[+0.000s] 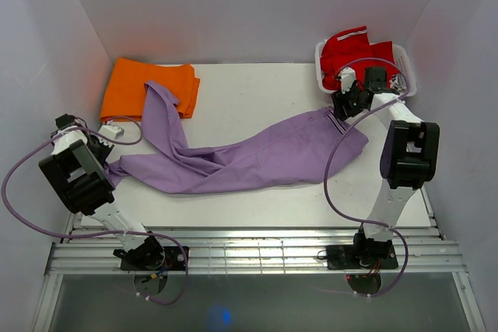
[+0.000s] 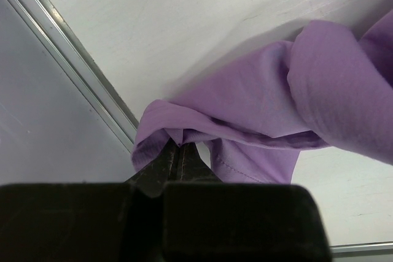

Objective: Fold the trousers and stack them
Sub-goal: Flatten the trousers out

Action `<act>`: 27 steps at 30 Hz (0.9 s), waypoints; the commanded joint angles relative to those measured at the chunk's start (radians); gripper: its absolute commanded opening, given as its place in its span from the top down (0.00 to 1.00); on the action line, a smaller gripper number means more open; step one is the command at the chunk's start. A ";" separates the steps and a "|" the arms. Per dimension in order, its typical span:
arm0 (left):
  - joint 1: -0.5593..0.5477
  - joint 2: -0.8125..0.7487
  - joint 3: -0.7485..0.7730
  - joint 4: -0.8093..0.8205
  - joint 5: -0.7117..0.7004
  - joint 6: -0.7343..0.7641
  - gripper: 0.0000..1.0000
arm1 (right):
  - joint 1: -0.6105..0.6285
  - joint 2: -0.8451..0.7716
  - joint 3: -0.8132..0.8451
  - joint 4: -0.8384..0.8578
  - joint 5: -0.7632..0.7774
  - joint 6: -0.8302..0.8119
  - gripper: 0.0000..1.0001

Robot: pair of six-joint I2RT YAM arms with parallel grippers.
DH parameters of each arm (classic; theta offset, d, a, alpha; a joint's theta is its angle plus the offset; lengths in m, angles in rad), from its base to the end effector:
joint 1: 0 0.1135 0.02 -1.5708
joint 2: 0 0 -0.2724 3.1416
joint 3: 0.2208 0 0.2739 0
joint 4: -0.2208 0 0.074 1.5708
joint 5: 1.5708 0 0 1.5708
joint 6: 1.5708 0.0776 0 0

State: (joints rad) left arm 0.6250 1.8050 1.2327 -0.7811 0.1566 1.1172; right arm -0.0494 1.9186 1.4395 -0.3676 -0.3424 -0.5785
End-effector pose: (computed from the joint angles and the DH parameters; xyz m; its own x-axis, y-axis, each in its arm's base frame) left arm 0.3095 0.2083 0.1371 -0.8420 0.4874 -0.2314 0.4705 0.8732 0.1271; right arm 0.4758 0.0026 0.1894 -0.5304 -0.4894 -0.6922 -0.5561 0.8171 -0.1516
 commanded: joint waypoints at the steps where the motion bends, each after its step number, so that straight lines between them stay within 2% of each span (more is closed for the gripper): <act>1: 0.001 -0.019 0.017 -0.010 0.023 -0.005 1.00 | 0.006 0.049 0.055 0.029 -0.009 0.054 0.42; 6: -0.001 -0.016 0.016 -0.007 0.021 -0.011 1.00 | 0.008 0.077 0.081 0.016 -0.059 0.075 0.43; 9: 0.001 -0.015 0.011 -0.007 0.023 -0.014 1.00 | 0.011 0.097 0.097 -0.005 -0.078 0.080 0.48; 12: 0.001 -0.016 0.005 -0.006 0.023 -0.016 1.00 | 0.013 0.086 0.107 -0.019 -0.115 0.071 0.65; 13: 0.001 -0.016 0.002 -0.006 0.023 -0.017 1.00 | 0.013 0.080 0.108 -0.021 -0.128 0.066 0.78; 16: -0.001 -0.016 0.001 -0.001 0.021 -0.022 1.00 | 0.011 0.027 0.099 -0.042 -0.158 0.043 0.92; 22: 0.008 -0.013 0.016 -0.004 0.026 -0.039 1.00 | -0.033 -0.183 0.053 -0.192 -0.204 -0.144 0.92; 26: 0.012 -0.007 0.031 -0.015 0.044 -0.059 1.00 | -0.070 -0.291 -0.027 -0.191 -0.138 -0.221 0.92; 27: 0.012 -0.004 0.036 -0.015 0.047 -0.063 1.00 | -0.070 -0.285 -0.033 -0.186 -0.109 -0.204 0.86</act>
State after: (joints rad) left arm 0.6319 1.8057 1.2339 -0.7834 0.1642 1.0748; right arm -0.1062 1.6611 1.4414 -0.5289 -0.4919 -0.7170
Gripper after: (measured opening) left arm 0.016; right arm 0.110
